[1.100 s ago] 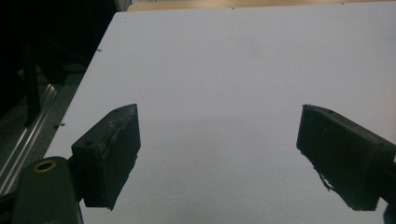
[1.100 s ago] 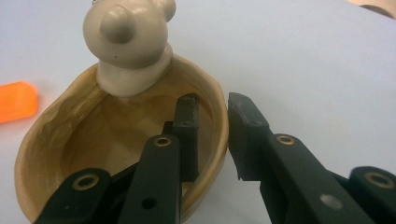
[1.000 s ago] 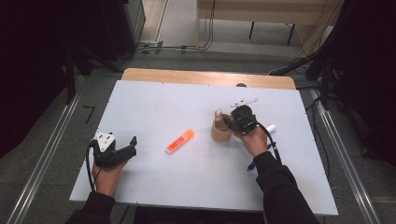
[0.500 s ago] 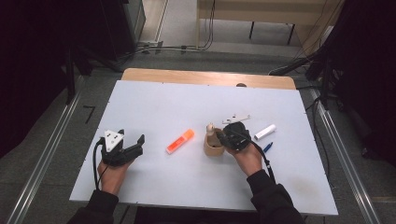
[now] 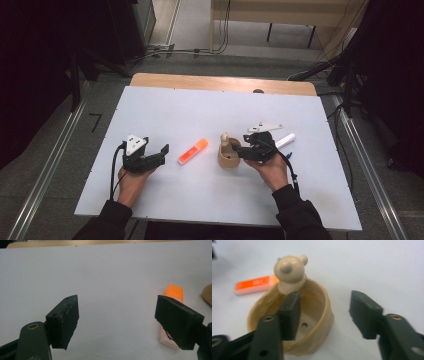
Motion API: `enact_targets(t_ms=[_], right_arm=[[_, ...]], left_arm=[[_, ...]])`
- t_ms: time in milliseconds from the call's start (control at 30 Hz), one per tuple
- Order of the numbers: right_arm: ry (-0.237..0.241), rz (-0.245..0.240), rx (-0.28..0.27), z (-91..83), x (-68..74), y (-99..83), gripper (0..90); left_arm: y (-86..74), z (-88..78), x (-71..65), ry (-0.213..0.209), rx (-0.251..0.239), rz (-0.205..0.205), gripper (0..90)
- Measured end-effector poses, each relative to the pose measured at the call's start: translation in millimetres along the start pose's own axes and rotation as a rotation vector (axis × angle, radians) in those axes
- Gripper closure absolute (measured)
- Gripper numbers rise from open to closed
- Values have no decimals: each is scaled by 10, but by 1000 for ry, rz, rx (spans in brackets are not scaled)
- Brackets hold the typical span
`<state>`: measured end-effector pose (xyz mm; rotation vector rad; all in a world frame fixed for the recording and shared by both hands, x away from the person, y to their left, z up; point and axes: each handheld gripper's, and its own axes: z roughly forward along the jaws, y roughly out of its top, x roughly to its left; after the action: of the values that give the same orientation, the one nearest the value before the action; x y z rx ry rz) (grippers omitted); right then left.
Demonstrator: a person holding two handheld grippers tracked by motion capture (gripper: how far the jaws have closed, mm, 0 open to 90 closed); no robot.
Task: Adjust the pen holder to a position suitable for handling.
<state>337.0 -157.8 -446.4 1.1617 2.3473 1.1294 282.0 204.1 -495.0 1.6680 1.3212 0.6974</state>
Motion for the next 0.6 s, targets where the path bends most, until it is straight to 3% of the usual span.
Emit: enact_targets(t_ms=[100, 167, 300, 433, 600], right_arm=[[-6, -27, -46, -117, -51, -49, 275], [-10, -21, -60, -157, -73, -67, 259], [-25, 31, -126, -341, -226, -207, 236], [-66, 49, -187, -467, -315, -419, 232], [-110, 65, -214, -643, -435, -543, 220]], left_arm=[[4, 9, -10, 12, 14, -12, 176], [6, 8, -12, 17, 16, -19, 153], [-11, -32, -18, 29, -1, -51, 137], [-39, -59, -44, 36, -8, -36, 136], [-56, -77, -79, 37, -18, -6, 136]])
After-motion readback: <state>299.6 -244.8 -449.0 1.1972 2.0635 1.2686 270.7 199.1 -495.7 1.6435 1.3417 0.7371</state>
